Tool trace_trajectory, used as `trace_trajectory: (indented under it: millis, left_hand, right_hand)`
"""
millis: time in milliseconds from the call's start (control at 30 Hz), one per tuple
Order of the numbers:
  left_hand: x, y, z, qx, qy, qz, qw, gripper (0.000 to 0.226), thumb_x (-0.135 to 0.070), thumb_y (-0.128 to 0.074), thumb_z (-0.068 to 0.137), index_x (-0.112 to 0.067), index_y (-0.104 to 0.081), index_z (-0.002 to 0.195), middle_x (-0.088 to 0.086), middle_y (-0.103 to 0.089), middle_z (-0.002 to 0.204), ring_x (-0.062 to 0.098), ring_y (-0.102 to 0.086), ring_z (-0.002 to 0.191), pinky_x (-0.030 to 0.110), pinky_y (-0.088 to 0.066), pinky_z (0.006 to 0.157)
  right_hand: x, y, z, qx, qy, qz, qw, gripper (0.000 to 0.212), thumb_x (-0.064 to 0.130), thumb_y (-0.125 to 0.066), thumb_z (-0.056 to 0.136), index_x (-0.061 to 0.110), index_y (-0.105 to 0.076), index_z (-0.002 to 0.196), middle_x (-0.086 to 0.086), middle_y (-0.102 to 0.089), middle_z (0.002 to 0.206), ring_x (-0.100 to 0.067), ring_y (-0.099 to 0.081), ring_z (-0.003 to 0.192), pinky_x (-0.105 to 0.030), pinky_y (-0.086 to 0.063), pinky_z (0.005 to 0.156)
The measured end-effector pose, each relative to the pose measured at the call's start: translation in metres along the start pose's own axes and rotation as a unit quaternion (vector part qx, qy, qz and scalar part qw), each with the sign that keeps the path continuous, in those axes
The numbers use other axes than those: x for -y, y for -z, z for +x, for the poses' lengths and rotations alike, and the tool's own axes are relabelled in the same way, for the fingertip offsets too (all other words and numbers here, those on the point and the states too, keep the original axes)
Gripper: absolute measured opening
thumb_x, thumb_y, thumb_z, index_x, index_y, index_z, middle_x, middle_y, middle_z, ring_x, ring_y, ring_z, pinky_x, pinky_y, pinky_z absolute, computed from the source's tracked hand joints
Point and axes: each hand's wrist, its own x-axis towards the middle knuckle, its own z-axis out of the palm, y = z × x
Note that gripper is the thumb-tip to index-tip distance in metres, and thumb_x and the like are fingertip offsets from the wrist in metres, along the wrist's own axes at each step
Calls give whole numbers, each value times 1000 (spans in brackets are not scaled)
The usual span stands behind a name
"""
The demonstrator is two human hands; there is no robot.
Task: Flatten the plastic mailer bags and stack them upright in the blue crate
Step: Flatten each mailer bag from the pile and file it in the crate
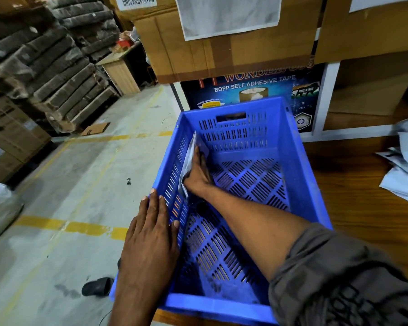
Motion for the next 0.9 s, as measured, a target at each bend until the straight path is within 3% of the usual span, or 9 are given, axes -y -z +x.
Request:
trace_trajectory:
  millis: [200, 333, 433, 533, 700, 900]
  left_hand:
    - [1, 3, 0, 20, 1, -9, 1000, 72, -45, -28, 97, 2, -52, 146, 18, -41, 158, 36, -45, 143, 51, -46, 107]
    - [0, 7, 0, 53, 8, -36, 998, 81, -51, -13, 96, -3, -37, 156, 13, -23, 167, 31, -28, 154, 45, -33, 119]
    - [-2, 13, 1, 53, 14, -59, 997, 71, -46, -24, 102, -1, -40, 154, 16, -27, 166, 34, -31, 152, 48, -36, 117]
    - [-4, 21, 1, 77, 24, -86, 993, 58, -34, -42, 109, -5, -35, 158, 11, -21, 169, 29, -20, 157, 45, -25, 122]
    - [-30, 43, -6, 39, 30, -176, 983, 59, -29, -57, 104, -5, -40, 156, 11, -33, 165, 29, -37, 150, 40, -32, 119]
    - [-131, 70, -25, -3, -2, -266, 964, 53, -33, -57, 105, -13, -47, 153, 3, -45, 159, 24, -53, 137, 33, -39, 110]
  right_hand:
    - [5, 13, -7, -37, 7, -37, 999, 104, 14, -64, 92, 22, 13, 161, -12, -2, 169, -36, -27, 150, -45, -38, 112]
    - [13, 41, -20, -48, 26, -82, 995, 108, 12, -67, 88, 23, 13, 161, -10, 2, 170, -31, -12, 155, -45, -29, 119]
    - [23, 71, -38, -41, 51, -137, 988, 111, 11, -68, 86, 24, 13, 161, -10, 8, 170, -32, -6, 156, -46, -24, 123]
    - [35, 110, -59, -16, 70, -199, 977, 102, 16, -68, 87, 23, 1, 162, -9, 10, 169, -34, -7, 155, -51, -27, 120]
    - [43, 188, -104, -17, 132, -244, 961, 64, 16, -62, 83, 19, -49, 145, -9, -31, 159, -33, -35, 144, -48, -39, 113]
    - [-8, 254, -172, -113, 191, -194, 956, 31, 15, -63, 84, 21, -69, 114, -2, -62, 131, -28, -53, 122, -40, -45, 103]
